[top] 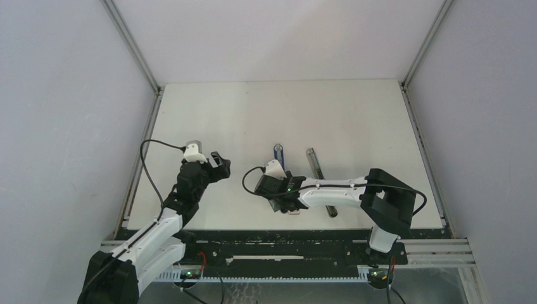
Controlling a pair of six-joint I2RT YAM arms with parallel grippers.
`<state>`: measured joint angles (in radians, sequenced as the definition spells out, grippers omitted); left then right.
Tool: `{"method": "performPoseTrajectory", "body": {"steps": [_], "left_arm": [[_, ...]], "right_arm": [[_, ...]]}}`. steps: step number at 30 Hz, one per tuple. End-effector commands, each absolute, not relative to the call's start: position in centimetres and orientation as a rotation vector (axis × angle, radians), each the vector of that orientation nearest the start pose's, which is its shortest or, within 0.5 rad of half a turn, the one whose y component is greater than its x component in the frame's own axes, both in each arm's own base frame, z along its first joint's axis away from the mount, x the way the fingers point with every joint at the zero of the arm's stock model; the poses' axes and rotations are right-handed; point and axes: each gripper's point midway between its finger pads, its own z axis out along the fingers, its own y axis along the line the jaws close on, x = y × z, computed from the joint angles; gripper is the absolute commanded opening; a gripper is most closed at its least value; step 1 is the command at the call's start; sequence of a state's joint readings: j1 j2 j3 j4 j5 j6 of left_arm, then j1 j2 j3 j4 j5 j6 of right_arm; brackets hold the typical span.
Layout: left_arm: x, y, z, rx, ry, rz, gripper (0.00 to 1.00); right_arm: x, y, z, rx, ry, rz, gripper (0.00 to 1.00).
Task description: Load the staples into the stapler
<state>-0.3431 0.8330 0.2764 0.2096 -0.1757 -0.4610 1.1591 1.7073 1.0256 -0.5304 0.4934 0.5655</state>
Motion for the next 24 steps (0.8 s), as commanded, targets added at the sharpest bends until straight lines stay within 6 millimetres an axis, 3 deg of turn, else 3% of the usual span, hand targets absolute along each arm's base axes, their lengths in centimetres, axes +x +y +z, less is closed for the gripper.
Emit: {"method": "performPoseTrajectory", "body": {"steps": [1,5,9,17,18,21,24], "left_arm": [[29.3,-9.6,11.4,-0.168,1.882,-0.397,0.9],[29.2,-11.2,12.1,-0.065,1.846,-0.466,0.87],[28.7,-15.1,13.6,0.14,1.788,-0.574,0.85],[25.9,-27.3,16.6,0.75,1.601,-0.816,0.85],[26.1,-28.8,17.5,0.796,1.556,-0.83,0.85],[26.4,-32.2,17.9,0.916,1.458,-0.873,0.85],[26.8,-35.2,17.7,1.026,1.385,-0.903,0.87]], "right_arm": [[19.9,25.1,3.7,-0.626,2.431,-0.185,0.6],[21.1,22.0,3.8,-0.582,2.445,-0.212,0.59],[22.9,20.1,4.3,-0.5,2.466,-0.099,0.58],[25.2,20.3,9.2,-0.444,2.36,0.424,0.6],[25.8,19.8,9.9,-0.417,2.34,0.47,0.61],[26.1,19.3,12.2,-0.398,2.277,0.62,0.61],[27.0,18.1,13.4,-0.322,2.235,0.661,0.61]]}}
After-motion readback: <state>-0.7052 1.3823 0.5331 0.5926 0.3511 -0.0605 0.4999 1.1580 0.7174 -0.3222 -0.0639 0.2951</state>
